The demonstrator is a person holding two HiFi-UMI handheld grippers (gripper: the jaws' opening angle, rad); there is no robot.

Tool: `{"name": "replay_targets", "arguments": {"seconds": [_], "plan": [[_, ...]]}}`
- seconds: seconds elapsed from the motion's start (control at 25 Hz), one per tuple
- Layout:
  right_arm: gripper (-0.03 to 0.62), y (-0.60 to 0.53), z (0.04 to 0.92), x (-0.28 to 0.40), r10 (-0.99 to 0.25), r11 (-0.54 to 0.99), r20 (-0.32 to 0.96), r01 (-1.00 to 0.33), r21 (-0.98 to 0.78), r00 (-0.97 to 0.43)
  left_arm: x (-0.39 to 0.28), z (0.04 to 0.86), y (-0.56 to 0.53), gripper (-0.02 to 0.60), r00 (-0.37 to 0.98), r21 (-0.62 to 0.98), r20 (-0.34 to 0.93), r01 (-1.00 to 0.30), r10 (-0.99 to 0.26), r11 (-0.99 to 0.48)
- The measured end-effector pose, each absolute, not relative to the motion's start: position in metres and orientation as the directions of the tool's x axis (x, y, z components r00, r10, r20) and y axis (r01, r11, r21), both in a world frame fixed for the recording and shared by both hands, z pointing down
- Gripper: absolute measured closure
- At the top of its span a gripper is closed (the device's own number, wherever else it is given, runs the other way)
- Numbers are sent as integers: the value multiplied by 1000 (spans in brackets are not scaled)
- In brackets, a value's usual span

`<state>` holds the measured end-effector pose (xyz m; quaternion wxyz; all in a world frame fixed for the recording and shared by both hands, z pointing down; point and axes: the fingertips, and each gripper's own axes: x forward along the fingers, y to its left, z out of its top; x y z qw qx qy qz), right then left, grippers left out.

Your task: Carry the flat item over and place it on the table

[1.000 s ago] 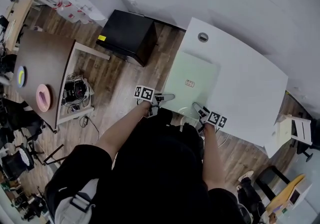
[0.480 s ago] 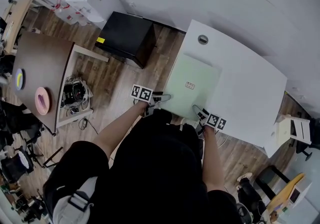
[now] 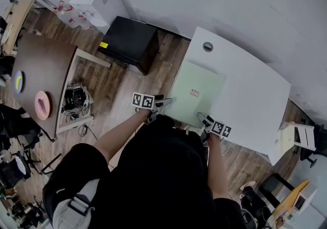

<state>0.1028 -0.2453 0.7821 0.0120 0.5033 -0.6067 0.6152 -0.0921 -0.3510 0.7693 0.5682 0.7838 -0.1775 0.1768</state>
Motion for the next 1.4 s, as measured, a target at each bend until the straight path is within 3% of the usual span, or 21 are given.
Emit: {"name": "replay_targets", "arguments": {"seconds": [0.28, 0.52, 0.68, 0.88, 1.4], "plan": [[243, -268, 729, 123, -707, -195, 570, -660, -726, -418, -69, 733, -362, 235, 881, 774, 455, -465, -133, -431], [244, -292, 671, 136, -810, -95, 461, -695, -713, -362, -22, 676, -361, 252, 927, 759, 352, -366, -134, -539], [244, -300, 627, 136, -852, -22, 384, -708, -706, -356, 5, 629, -357, 410, 949, 713, 266, -311, -168, -628], [244, -311, 566, 136, -899, 50, 258, -668, -742, -353, 30, 590, -348, 553, 949, 626, 244, -313, -202, -714], [246, -280, 477, 154, -930, 205, 173, -848, -489, -325, 89, 502, -297, 568, 916, 464, 190, -402, -354, -789]]}}
